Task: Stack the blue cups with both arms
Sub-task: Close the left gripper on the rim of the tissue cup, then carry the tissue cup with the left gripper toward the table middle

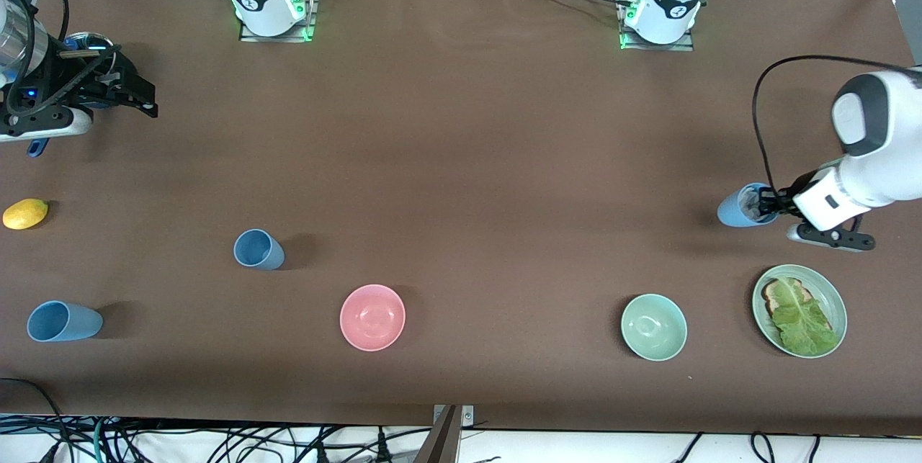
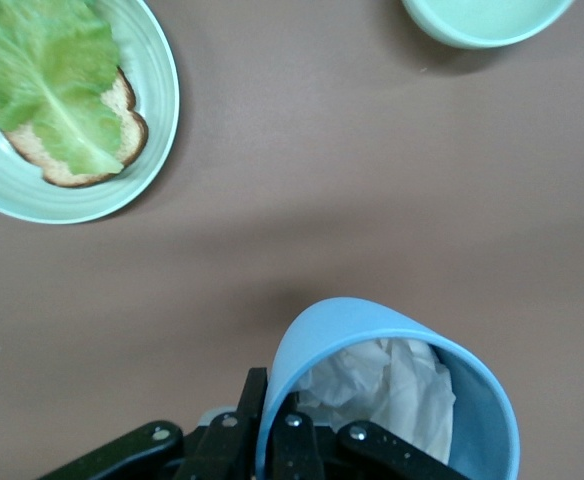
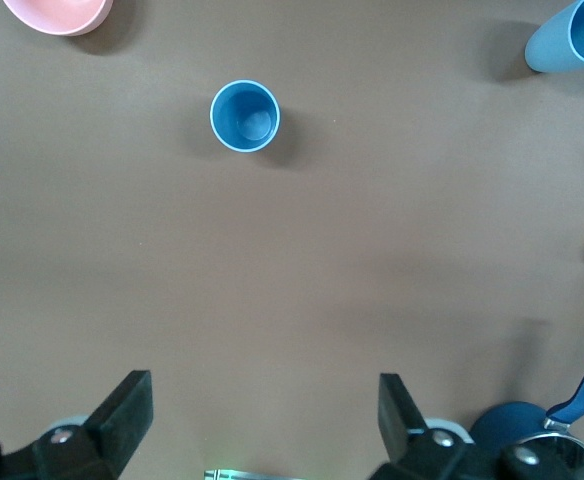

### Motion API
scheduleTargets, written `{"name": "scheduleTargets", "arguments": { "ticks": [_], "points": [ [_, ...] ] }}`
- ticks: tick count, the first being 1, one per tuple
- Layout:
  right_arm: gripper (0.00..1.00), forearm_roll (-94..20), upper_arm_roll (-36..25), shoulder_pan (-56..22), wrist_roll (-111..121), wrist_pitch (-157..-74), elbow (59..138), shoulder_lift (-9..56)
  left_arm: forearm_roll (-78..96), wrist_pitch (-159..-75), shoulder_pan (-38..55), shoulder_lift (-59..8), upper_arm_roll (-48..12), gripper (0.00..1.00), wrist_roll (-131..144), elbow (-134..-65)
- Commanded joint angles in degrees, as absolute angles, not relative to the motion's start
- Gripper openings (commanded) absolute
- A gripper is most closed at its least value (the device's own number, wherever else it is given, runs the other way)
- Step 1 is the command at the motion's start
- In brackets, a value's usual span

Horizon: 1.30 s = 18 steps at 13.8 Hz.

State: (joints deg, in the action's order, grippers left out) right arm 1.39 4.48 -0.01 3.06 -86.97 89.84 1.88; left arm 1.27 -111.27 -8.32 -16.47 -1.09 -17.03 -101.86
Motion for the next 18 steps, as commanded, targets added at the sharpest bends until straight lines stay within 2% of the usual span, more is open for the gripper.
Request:
{"name": "scheduleTargets", "arguments": {
  "ticks": [1,7,15,18],
  "points": [
    [1.00,0.88,4.75,0.18,2.99,-87.36,90.62,1.14,2.02,-101.89,-6.60,-17.05,-0.97,0.00,-17.41,-93.28],
    [1.00,0.88,4.75,0.18,2.99,-87.36,90.62,1.14,2.37,-97.65,-1.51,-17.14,-1.32,0.00,-7.77,-88.07],
    [1.00,0.88,4.75,0.18,2.99,-87.45,90.62,1.14,2.55,-95.19,4.03,-17.75,-13.35,0.00,23.33,-82.97],
    [1.00,0.88,4.66,0.18,2.99,-87.36,90.70,1.14,2.64,-95.71,8.16,-20.38,-17.05,0.00,37.75,-80.34]
  ]
}}
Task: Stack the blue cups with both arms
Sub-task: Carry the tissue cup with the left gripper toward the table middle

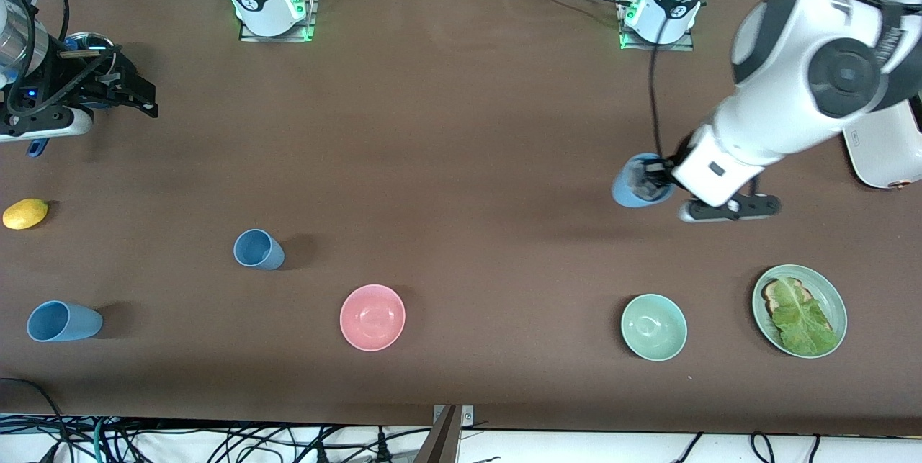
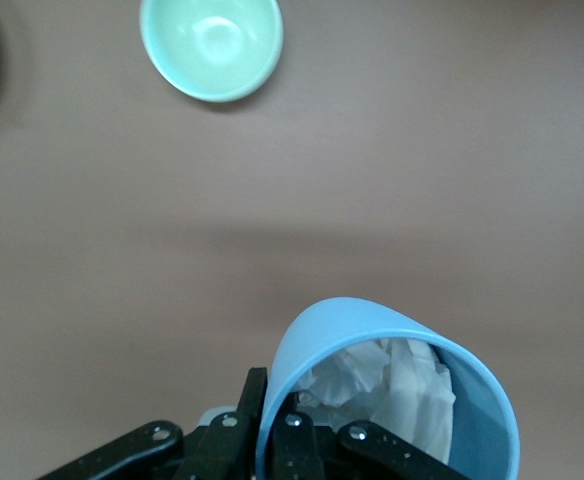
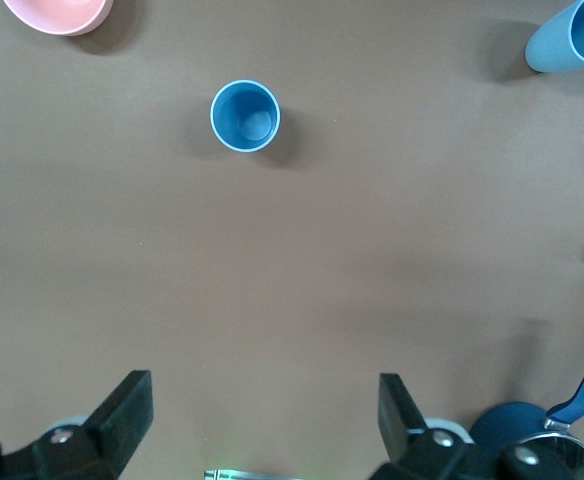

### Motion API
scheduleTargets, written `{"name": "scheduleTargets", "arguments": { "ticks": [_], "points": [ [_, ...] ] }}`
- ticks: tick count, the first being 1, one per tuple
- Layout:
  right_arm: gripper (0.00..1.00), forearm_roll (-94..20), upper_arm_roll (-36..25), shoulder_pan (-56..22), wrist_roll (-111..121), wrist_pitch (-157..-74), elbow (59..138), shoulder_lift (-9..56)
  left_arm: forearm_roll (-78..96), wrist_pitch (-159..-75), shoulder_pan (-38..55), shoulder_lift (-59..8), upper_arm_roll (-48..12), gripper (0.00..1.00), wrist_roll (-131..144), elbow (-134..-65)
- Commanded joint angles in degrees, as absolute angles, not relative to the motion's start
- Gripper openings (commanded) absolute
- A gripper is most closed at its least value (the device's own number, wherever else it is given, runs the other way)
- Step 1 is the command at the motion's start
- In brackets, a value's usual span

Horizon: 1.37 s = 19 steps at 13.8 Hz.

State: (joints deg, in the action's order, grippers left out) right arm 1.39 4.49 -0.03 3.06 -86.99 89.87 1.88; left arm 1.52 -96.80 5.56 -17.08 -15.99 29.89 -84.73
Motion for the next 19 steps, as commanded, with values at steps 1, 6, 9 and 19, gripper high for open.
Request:
{"name": "scheduleTargets", "arguments": {
  "ticks": [1,6,9,19],
  "points": [
    [1.00,0.88,4.66,0.18,3.08,-87.36,90.62,1.14,2.55,-96.06,10.35,-21.26,-17.14,0.00,41.62,-79.46],
    [1.00,0.88,4.66,0.18,3.08,-87.36,90.70,1.14,2.37,-102.02,20.98,-24.07,-16.79,0.00,59.55,-78.22],
    [1.00,0.88,4.66,0.26,3.08,-87.28,90.70,1.14,1.76,-107.04,26.44,-26.45,-16.26,0.00,68.53,-78.31],
    [1.00,0.88,4.66,0.26,3.08,-87.27,90.70,1.05,0.62,-116.98,33.58,-34.01,-6.16,0.00,69.00,-78.40]
  ]
}}
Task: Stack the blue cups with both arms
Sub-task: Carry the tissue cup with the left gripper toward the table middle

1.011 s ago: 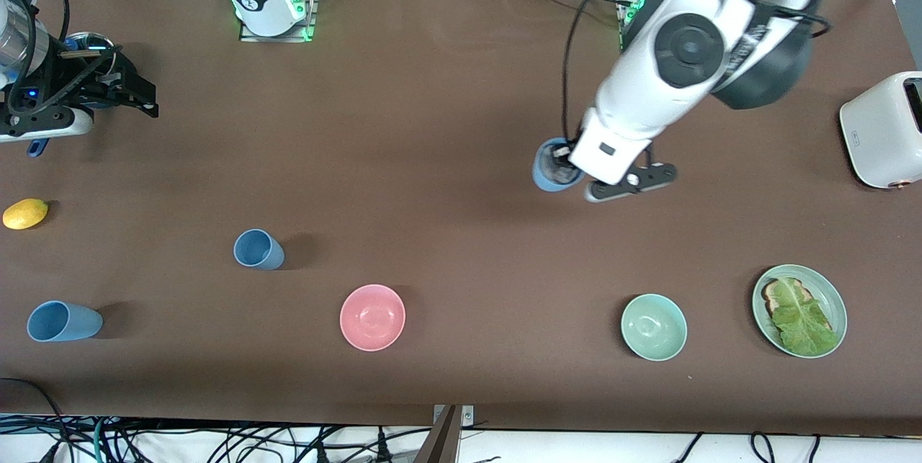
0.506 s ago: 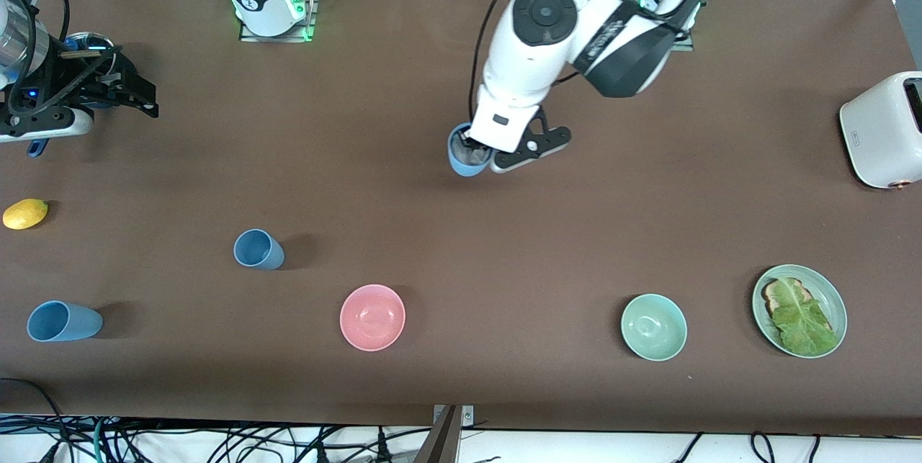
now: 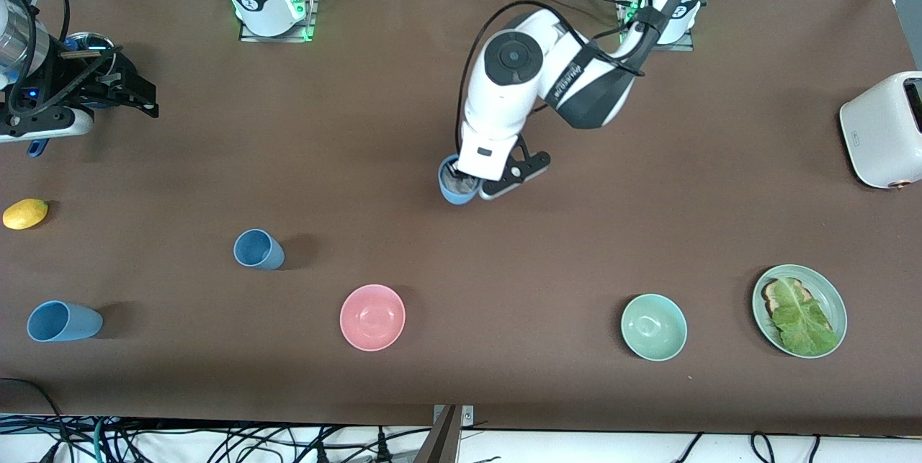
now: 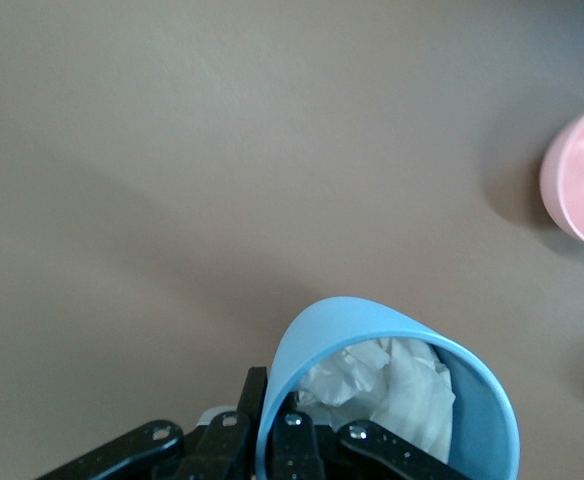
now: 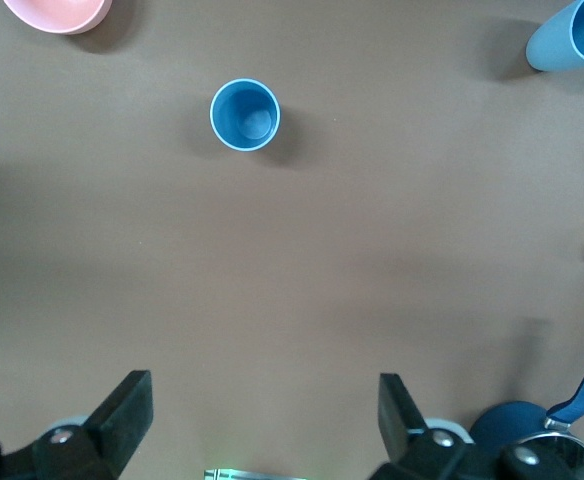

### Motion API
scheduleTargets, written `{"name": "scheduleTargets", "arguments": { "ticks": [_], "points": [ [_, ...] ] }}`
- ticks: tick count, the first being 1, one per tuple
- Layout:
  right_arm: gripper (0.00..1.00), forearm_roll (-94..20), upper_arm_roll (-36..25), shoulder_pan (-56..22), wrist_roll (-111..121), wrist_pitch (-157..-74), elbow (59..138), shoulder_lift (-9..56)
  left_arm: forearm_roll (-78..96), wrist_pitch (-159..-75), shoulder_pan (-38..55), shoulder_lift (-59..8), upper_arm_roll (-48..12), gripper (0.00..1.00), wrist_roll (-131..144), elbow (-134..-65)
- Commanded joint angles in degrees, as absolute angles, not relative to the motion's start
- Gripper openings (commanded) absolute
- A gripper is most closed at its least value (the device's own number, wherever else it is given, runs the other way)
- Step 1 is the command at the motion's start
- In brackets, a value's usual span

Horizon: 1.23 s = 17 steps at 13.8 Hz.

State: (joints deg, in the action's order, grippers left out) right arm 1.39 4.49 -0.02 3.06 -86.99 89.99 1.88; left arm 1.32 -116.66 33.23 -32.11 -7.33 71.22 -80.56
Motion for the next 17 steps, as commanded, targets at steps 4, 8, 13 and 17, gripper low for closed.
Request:
{"name": "scheduleTargets", "arguments": {
  "ticks": [4,8,13,17],
  "points": [
    [1.00,0.88,4.66,0.26,3.08,-87.19,90.70,1.05,0.44,-122.59,33.75,-37.69,-5.45,0.00,68.82,-78.57],
    [1.00,0.88,4.66,0.26,3.08,-87.28,90.62,1.05,-0.35,-127.35,34.28,-40.86,-5.36,0.00,69.34,-78.75],
    [1.00,0.88,4.66,0.26,3.08,-87.28,90.70,1.05,-0.44,-130.52,34.45,-43.06,-5.01,0.00,69.61,-79.45],
    [1.00,0.79,4.66,0.26,3.08,-87.28,90.70,1.05,-1.31,-132.27,34.45,-44.56,-4.40,0.00,69.17,-79.45]
  ]
}}
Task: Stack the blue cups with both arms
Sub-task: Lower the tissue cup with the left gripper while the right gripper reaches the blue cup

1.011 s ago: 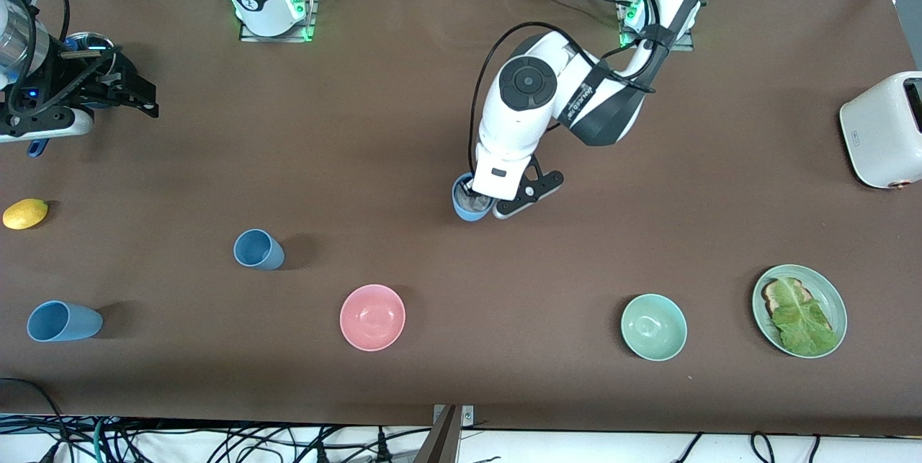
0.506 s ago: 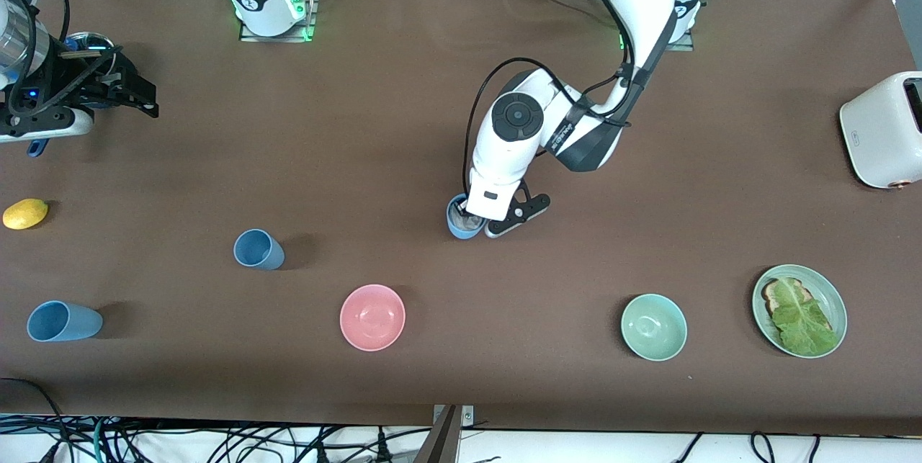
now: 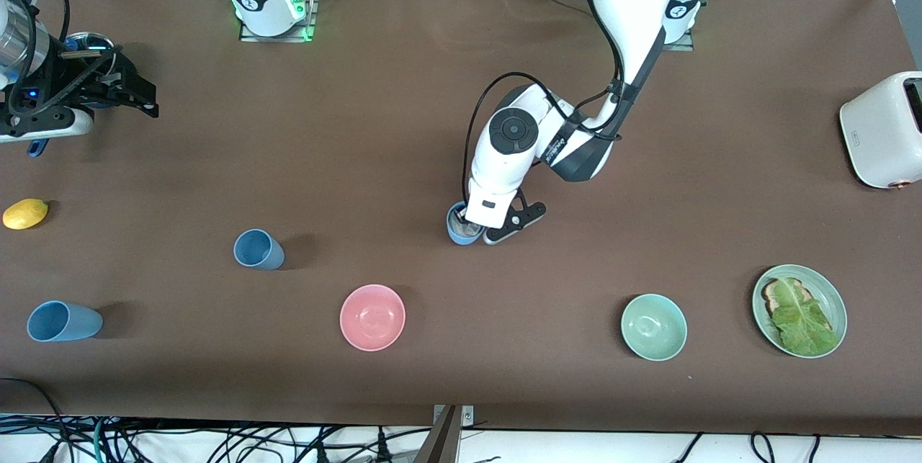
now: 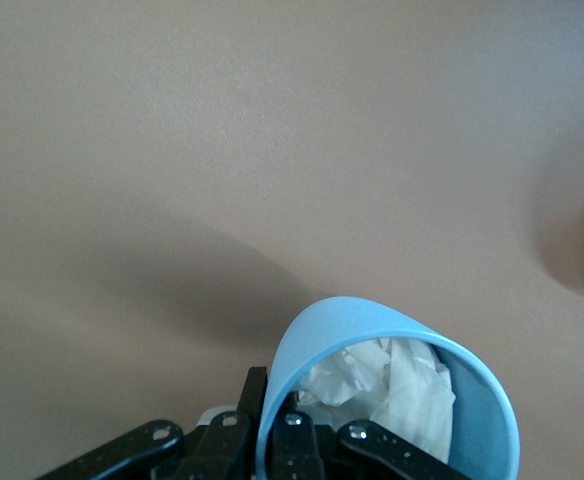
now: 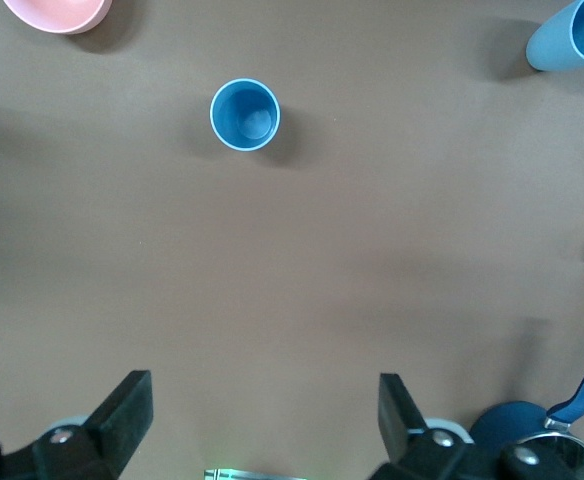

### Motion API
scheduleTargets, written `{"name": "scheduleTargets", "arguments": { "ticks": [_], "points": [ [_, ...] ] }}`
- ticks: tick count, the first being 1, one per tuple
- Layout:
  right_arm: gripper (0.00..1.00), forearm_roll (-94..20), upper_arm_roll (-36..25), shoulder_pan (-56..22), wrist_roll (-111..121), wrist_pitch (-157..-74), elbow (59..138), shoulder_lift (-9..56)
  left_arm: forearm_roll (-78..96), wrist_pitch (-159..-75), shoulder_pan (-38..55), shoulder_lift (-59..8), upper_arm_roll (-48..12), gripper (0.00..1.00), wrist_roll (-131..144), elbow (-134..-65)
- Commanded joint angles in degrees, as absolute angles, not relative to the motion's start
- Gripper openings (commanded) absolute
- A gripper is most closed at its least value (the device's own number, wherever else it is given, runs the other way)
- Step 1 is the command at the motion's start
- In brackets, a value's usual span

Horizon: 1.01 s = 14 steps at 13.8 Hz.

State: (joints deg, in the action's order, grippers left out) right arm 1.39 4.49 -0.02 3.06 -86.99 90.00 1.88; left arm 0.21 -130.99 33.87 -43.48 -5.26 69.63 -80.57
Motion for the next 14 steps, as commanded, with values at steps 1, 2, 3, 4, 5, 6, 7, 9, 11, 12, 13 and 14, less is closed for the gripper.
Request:
{"name": "scheduleTargets", "arguments": {
  "ticks": [1,2,3,4,5,6,7,9,11,12,13,14],
  "points": [
    [1.00,0.88,4.66,0.26,3.08,-87.28,90.70,1.05,-1.41,-132.54,34.45,-45.08,-4.05,0.00,69.08,-79.45],
    [1.00,0.79,4.66,0.26,3.08,-87.28,90.70,1.05,-1.41,-132.63,34.45,-45.35,-3.87,0.00,69.08,-79.45],
    [1.00,0.79,4.66,0.26,3.08,-87.45,91.14,1.05,-1.41,-132.63,34.45,-45.87,-3.87,0.00,69.00,-79.45],
    [1.00,0.79,4.57,0.26,3.08,-87.45,91.32,1.05,-1.41,-132.63,34.45,-46.05,-3.87,0.00,68.99,-79.45],
    [1.00,0.79,4.57,0.26,3.08,-87.54,91.41,1.05,-1.32,-132.63,34.45,-46.32,-3.87,0.00,68.91,-79.45],
    [1.00,0.79,4.48,0.26,3.16,-87.80,91.41,1.14,-1.32,-132.63,34.45,-46.41,-3.87,0.00,68.99,-79.37],
    [1.00,0.79,4.48,0.26,3.08,-88.41,91.58,1.23,-1.32,-132.63,34.37,-46.49,-3.87,0.00,68.91,-79.28],
    [1.00,0.79,4.48,0.26,3.34,-89.38,91.58,2.37,-1.32,-132.63,34.45,-47.02,-3.87,0.06,68.91,-78.93],
    [1.00,0.79,4.48,0.26,3.43,-89.47,91.58,2.55,-1.41,-132.63,34.37,-47.11,-3.87,0.54,68.82,-78.84],
    [1.00,0.79,4.48,0.35,3.69,-89.56,91.58,2.72,-1.32,-132.63,34.37,-47.11,-3.87,0.86,68.73,-78.75],
    [1.00,0.79,4.48,0.44,3.78,-89.91,91.50,3.25,-1.41,-132.63,34.37,-47.11,-3.78,1.00,68.73,-78.75],
    [1.00,0.79,4.48,0.44,3.78,-90.52,91.15,4.21,-1.41,-132.63,34.45,-47.11,-3.43,1.00,68.73,-78.75]
  ]
}}
